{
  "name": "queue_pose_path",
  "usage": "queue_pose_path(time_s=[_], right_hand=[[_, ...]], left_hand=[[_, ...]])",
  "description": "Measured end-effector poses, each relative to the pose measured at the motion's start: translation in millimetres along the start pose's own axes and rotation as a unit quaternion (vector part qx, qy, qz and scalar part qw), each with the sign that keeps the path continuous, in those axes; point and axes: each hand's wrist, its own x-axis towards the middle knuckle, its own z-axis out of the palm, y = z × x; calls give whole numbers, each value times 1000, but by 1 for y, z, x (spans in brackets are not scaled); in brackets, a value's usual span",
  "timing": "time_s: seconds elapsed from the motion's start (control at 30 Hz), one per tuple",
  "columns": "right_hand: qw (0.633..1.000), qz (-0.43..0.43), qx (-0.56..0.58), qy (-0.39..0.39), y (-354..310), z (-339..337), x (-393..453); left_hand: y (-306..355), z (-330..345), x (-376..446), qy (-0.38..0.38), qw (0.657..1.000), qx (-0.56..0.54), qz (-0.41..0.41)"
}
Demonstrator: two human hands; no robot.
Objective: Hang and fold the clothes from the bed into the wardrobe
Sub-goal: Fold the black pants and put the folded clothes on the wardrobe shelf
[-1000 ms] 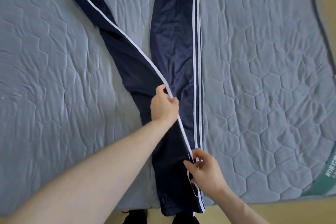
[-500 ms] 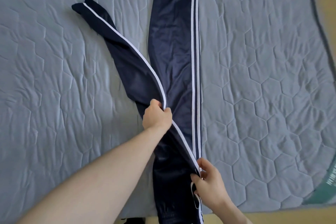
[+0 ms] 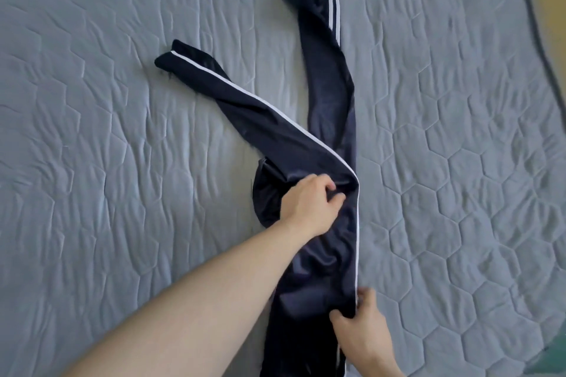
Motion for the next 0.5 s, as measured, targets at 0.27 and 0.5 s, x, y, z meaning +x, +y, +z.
queue_pose_path(time_s=[0.27, 0.5], right_hand=[[979, -107, 153, 85, -125, -53, 92], [982, -160, 46, 88, -140, -38, 126]], left_hand=[[-61, -86, 60, 211, 941, -148, -218], [-92, -109, 115, 175, 884, -304, -309]])
